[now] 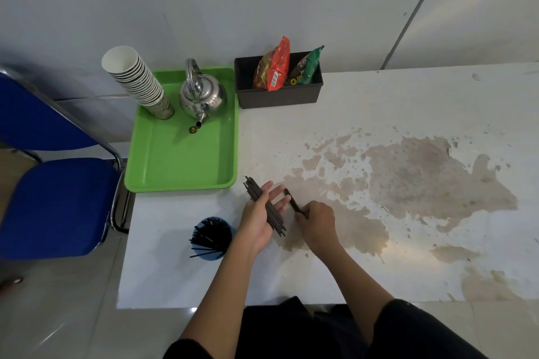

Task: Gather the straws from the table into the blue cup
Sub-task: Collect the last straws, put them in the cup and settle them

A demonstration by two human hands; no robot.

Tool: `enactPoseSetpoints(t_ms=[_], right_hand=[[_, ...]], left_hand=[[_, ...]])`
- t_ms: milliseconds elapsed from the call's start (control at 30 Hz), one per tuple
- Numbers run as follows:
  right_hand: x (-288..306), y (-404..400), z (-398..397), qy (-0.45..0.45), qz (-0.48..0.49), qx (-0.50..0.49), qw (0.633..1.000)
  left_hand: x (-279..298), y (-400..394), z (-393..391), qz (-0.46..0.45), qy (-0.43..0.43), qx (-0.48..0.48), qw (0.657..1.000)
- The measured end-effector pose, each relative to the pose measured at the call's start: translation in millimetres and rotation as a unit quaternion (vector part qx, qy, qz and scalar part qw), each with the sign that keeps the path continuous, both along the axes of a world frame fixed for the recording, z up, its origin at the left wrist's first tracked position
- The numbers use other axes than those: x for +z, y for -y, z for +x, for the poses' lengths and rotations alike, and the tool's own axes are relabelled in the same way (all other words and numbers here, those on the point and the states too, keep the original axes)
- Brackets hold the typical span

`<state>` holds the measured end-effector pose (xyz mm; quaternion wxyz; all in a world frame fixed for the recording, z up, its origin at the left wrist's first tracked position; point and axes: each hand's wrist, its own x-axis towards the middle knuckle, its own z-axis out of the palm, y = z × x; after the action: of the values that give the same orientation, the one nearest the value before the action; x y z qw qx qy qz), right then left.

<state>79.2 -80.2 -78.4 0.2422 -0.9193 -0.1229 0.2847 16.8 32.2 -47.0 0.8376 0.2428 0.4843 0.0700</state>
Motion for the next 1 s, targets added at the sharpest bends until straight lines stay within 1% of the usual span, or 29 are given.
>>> enactPoseSetpoints(t_ms=[133,267,467,633,733,800,867,967,1000], right_hand=[[0.8,-1.4,0.0,-0.025,0.001,-0.007,1.000],[3.7,-1.7,2.1,-0.032,-0.014,0.010,0.999],[4.0,-4.4,-3.8,0.012,-0.082,0.108,0.991],[4.5,1.5,-4.1,0.023,-0.086,0.117,0.989],[6.1,5.5,-7.4,0.047,-0.096,0.155,0.982],[5.4,5.8,-7.9,0.046,-0.093,0.163,0.981],[4.3,4.7,-3.5,0.019,-0.078,0.134,0.988],[6.7,7.2,8.2,-0.051,-0.009,0.028,0.998],[9.0,9.9,11.5,-0.072,0.018,0.010,0.997]], left_hand=[[-2.5,0.9,-2.8,0.000,0.013,0.007,1.000],[-1.7,1.2,-2.9,0.007,0.009,0.015,1.000],[-6.6,0.1,-4.8,0.017,-0.004,0.031,0.999],[-7.2,-2.4,-7.5,0.024,-0.005,0.038,0.999],[-7.6,-3.8,-9.0,0.029,-0.010,0.034,0.999],[-7.6,-4.1,-10.3,0.030,-0.013,0.032,0.999],[-7.0,-4.1,-11.3,0.030,-0.014,0.030,0.999],[-7.6,-4.1,-12.0,0.031,-0.018,0.023,0.999],[-7.1,-3.8,-11.9,0.031,-0.020,0.018,0.999]])
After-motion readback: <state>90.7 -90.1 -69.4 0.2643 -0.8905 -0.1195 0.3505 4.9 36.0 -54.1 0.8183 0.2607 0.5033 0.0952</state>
